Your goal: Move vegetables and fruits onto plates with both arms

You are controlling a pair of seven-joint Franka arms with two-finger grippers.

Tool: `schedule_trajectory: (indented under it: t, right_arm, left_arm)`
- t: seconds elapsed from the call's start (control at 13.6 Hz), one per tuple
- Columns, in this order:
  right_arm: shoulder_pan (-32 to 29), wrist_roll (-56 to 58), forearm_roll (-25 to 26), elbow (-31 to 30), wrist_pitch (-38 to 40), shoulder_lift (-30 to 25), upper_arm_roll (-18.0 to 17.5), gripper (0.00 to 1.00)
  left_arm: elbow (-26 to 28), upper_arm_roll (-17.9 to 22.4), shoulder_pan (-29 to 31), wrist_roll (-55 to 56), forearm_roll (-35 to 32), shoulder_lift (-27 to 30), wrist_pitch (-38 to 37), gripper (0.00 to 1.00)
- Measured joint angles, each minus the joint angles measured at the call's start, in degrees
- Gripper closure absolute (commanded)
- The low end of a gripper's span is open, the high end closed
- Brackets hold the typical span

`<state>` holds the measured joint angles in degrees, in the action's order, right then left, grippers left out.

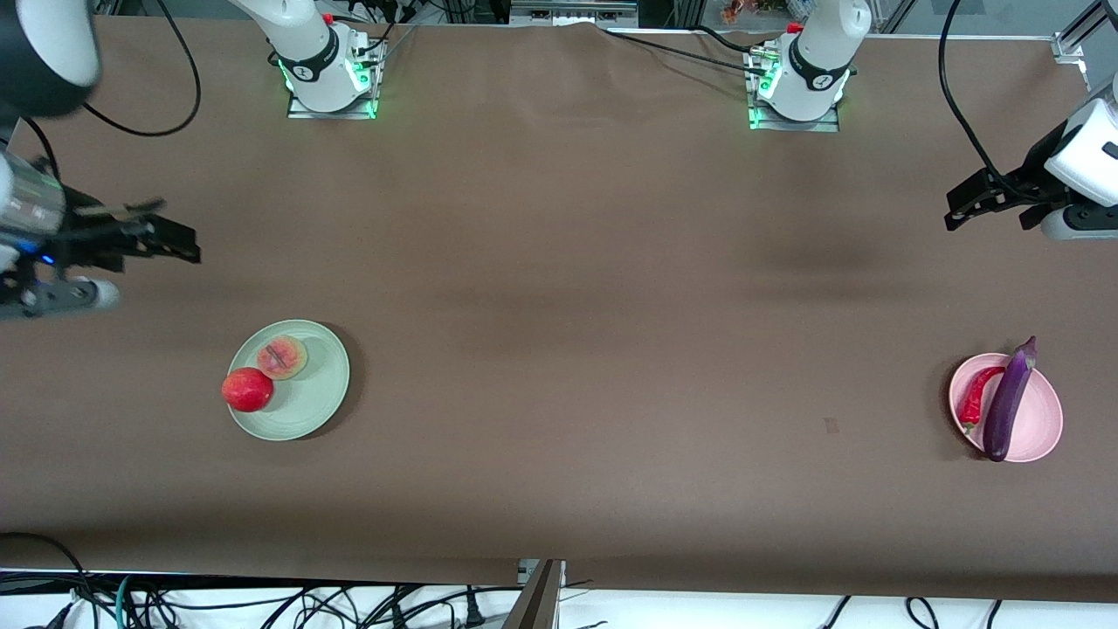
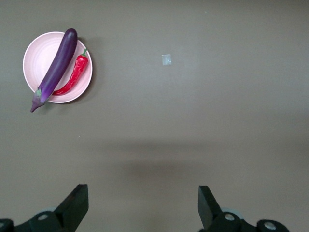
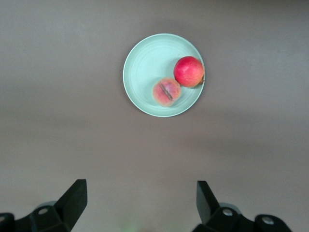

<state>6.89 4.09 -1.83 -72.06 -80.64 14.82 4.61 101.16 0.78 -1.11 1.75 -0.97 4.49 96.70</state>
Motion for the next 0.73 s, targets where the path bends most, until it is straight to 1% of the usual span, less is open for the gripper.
schedule_trajectory:
  t: [0.15, 0.29, 0.51, 0.73]
  right_arm:
    - [-3.6, 0.0, 0.2, -4.2, -0.7, -4.6, -2.1, 0.0]
    - [-5.5, 0.0, 0.2, -7.7, -0.8, -7.3, -3.7, 0.0]
    - [-5.8, -3.6, 0.6, -9.7, -0.7, -8.0, -6.3, 0.0]
    - [-5.9, -3.9, 1.5, -9.9, -0.7, -7.8, -6.4, 0.0]
  left_arm:
    - [-0.4, -1.7, 0.0, 0.0, 0.0, -0.1, -0.1, 0.0]
    - [-0.8, -2.1, 0.0, 0.0, 0.0, -0.5, -0.1, 0.0]
    - [-1.3, -2.1, 0.0, -0.2, 0.0, -1.3, -0.1, 0.0]
    - [-1.9, -2.2, 0.0, -0.3, 0.0, -1.9, -0.1, 0.0]
